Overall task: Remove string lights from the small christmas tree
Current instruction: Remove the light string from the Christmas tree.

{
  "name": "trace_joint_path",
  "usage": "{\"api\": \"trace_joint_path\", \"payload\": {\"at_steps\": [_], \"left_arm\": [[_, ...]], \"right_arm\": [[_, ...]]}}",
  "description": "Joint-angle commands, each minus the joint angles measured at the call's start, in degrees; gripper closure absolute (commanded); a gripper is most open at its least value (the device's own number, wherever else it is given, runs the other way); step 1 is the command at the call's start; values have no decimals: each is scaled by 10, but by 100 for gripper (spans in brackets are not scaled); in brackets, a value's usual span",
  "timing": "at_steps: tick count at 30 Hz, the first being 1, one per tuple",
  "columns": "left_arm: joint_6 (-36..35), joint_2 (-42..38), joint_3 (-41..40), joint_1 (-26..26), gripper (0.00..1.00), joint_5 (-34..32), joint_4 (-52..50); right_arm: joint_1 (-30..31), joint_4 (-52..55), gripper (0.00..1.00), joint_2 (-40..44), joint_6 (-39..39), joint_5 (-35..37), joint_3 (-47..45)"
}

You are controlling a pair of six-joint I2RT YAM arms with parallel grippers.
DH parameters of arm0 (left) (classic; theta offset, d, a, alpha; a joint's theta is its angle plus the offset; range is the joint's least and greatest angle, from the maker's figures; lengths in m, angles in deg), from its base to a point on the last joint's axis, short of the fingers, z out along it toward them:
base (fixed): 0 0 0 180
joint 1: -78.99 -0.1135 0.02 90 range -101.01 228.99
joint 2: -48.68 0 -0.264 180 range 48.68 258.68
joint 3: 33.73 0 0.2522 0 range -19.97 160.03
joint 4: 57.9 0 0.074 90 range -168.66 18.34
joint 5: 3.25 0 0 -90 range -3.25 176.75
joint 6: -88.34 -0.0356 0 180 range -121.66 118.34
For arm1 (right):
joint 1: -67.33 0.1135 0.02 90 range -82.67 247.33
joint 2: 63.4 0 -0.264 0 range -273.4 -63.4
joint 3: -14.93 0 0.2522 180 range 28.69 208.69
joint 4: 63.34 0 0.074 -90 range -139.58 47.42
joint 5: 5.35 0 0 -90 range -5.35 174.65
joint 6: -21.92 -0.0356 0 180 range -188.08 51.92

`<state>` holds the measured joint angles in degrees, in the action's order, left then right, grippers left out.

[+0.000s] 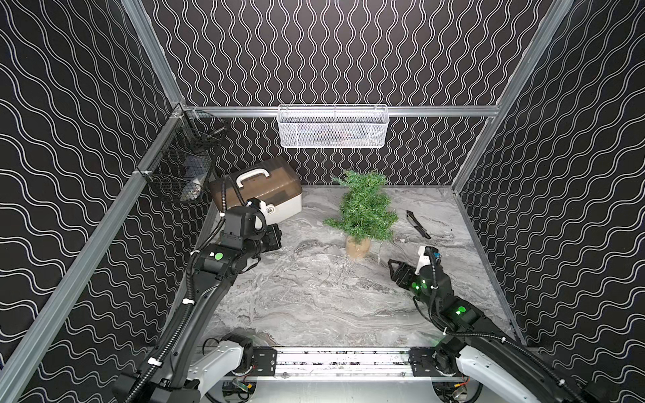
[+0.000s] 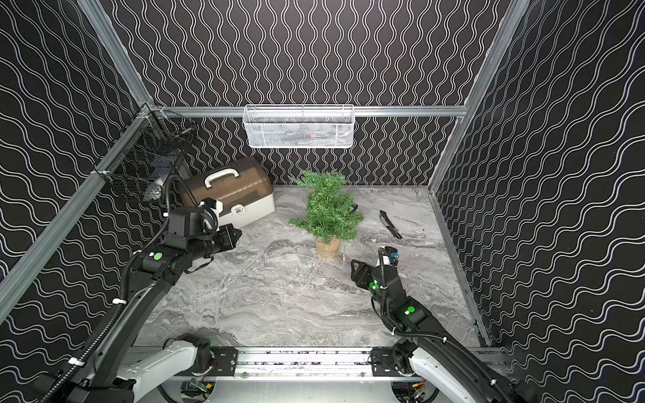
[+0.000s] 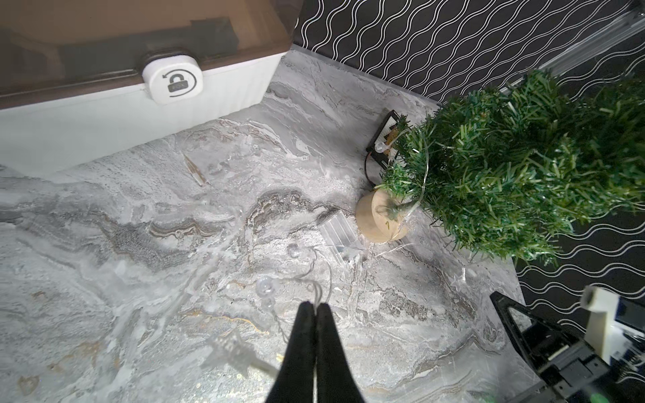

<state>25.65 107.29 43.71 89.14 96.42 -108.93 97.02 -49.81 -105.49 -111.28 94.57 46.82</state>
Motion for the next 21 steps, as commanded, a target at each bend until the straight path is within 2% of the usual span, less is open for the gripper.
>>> {"api": "trace_joint_path", "payload": {"at_steps": [1, 5, 8, 17, 21], "left_arm": [[-1, -8, 11, -3, 100, -22, -16], [-6, -7, 10, -9, 100, -23, -27], [-2, -6, 3, -11, 100, -12, -18], [-2, 8, 7, -12, 100, 4, -8], [3, 12, 4, -11, 100, 15, 2]], "right_arm": [[-33, -148, 29, -44, -45, -131, -20], [-33, -222, 26, -130, -18, -175, -3], [-33, -216, 25, -161, 13, -189, 27], [-33, -150, 31, -126, 58, -174, 49], [-33, -162, 34, -166, 73, -165, 70]]}}
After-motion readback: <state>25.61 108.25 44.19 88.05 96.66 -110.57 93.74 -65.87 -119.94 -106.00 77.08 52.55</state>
